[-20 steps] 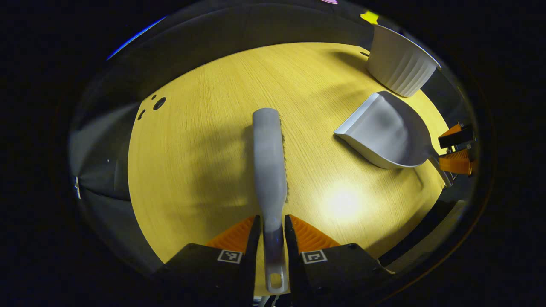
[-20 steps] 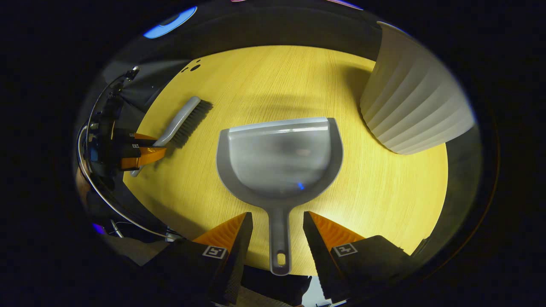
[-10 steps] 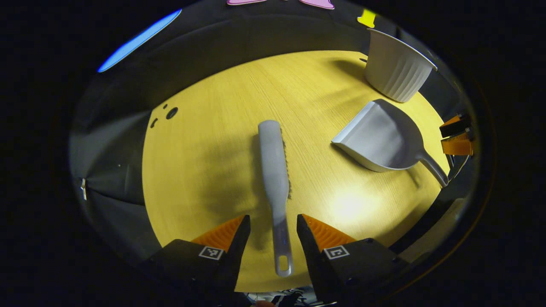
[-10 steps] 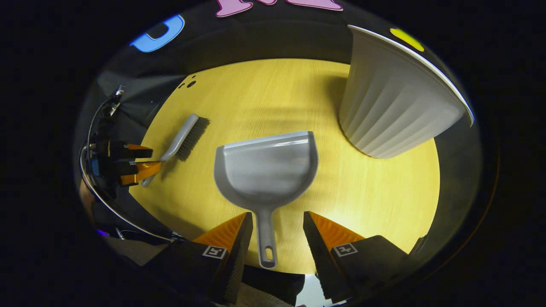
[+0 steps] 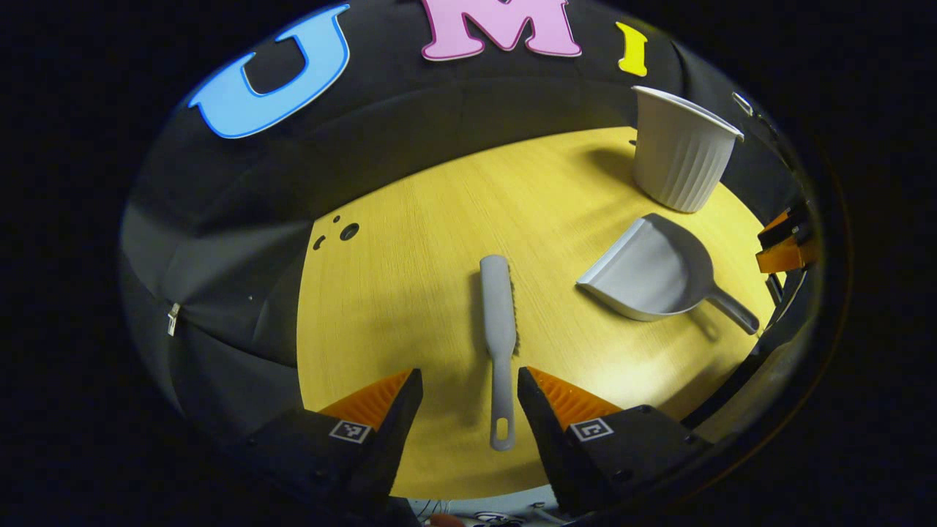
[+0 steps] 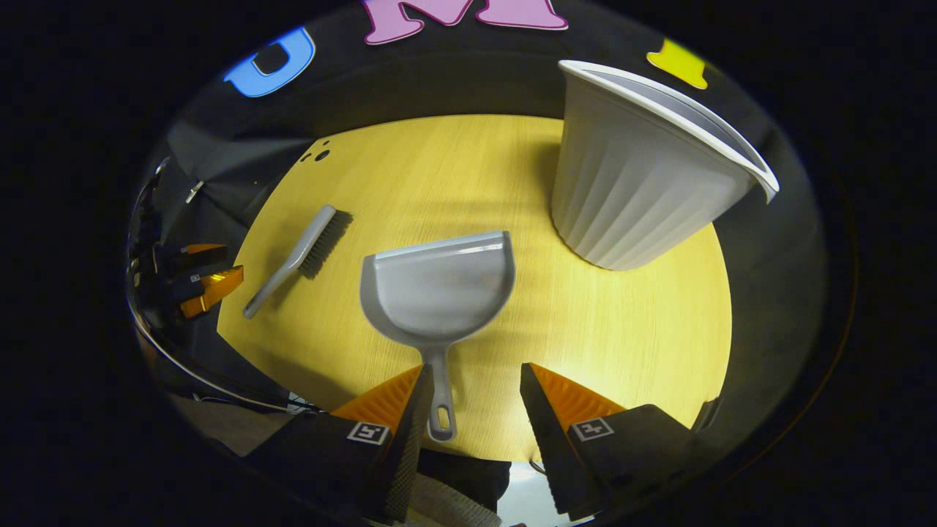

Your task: Pick up the small broom and dustpan from the desktop, sweep the trash into the dustpan with the broom, and then empty the trash into the garbage bin.

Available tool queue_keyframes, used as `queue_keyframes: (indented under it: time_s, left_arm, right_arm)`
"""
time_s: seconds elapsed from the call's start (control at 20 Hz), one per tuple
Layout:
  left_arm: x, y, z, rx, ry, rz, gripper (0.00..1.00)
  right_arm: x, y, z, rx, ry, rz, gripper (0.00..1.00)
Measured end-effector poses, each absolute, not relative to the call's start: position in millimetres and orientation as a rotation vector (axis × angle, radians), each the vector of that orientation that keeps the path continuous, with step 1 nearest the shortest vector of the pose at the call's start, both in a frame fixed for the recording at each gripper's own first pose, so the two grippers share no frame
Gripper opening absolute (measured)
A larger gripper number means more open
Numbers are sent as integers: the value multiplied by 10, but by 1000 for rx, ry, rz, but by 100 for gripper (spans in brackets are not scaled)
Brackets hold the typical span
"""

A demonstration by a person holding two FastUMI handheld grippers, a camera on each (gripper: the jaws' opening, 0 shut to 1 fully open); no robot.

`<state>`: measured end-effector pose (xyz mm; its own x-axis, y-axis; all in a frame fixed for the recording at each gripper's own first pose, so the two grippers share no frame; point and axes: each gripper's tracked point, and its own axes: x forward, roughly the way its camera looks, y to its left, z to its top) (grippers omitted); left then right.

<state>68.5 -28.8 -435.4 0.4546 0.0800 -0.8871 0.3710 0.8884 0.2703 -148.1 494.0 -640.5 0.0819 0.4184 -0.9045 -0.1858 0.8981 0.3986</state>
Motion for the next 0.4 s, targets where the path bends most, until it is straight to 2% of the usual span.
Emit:
queue_keyframes:
  time_s: [0.1, 0.4]
  left_arm:
    - [570, -363, -4320, 444, 1064, -193, 83]
    - [358, -418, -4117, 397, 999, -90, 83]
  right_arm:
    - [-1478, 4922, -6400, 207, 1420, 442, 75]
    - [-1484, 4919, -6348, 248, 1423, 426, 75]
